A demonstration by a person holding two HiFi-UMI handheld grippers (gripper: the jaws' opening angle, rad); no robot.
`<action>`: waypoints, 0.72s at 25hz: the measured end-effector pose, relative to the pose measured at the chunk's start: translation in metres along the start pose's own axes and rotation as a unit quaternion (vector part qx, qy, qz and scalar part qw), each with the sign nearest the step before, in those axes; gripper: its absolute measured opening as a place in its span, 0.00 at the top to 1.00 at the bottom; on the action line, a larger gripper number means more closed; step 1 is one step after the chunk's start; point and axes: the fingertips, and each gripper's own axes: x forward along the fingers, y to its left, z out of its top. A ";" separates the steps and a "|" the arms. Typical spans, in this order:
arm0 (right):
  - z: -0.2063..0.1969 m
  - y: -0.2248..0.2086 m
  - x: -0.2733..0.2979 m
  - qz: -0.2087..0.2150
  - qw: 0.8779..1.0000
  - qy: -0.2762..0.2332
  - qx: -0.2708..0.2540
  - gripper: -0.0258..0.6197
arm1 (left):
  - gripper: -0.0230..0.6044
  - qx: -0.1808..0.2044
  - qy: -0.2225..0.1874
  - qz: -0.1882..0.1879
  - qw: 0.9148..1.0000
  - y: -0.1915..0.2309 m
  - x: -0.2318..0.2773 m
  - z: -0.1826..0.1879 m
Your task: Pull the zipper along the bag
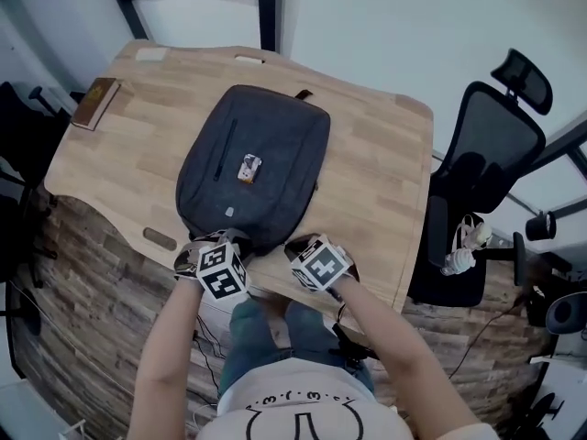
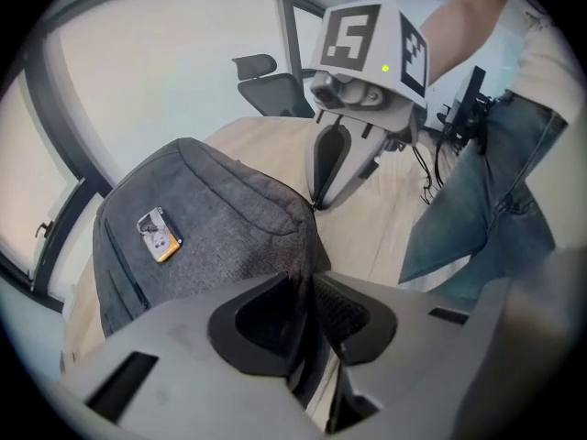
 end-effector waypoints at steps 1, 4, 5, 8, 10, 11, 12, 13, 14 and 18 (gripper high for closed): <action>-0.001 -0.006 -0.001 -0.002 1.000 0.003 -0.006 0.87 | 0.84 0.005 0.003 0.005 1.000 0.000 0.000 -0.001; -0.002 -0.023 -0.005 -0.005 1.000 0.008 -0.022 0.87 | 0.85 0.009 0.010 0.014 1.000 -0.001 0.000 -0.003; -0.002 -0.030 -0.005 -0.009 1.000 0.009 -0.026 0.87 | 0.85 0.009 0.011 0.016 1.000 -0.001 0.001 -0.003; 0.000 -0.051 -0.008 -0.016 0.999 0.012 -0.038 0.87 | 0.85 0.010 0.013 0.016 1.000 0.001 0.000 -0.003; 0.003 -0.068 -0.008 -0.029 0.998 0.013 -0.052 0.87 | 0.85 0.011 0.014 0.016 1.000 0.001 0.000 -0.003; 0.004 -0.078 -0.009 -0.036 0.998 0.012 -0.057 0.87 | 0.86 0.012 0.014 0.015 1.000 0.001 0.001 -0.003; 0.006 -0.088 -0.010 -0.043 0.997 0.011 -0.057 0.87 | 0.86 0.013 0.014 0.014 1.000 0.000 0.001 -0.003; 0.008 -0.097 -0.011 -0.049 0.997 0.010 -0.056 0.87 | 0.86 0.014 0.015 0.012 1.000 0.000 0.001 -0.003; 0.011 -0.106 -0.011 -0.056 0.997 0.010 -0.053 0.87 | 0.86 0.015 0.015 0.011 1.000 0.000 0.001 -0.003; 0.026 -0.144 -0.014 -0.097 0.995 -0.012 -0.026 0.87 | 0.86 0.019 0.021 0.000 1.000 -0.001 0.001 -0.004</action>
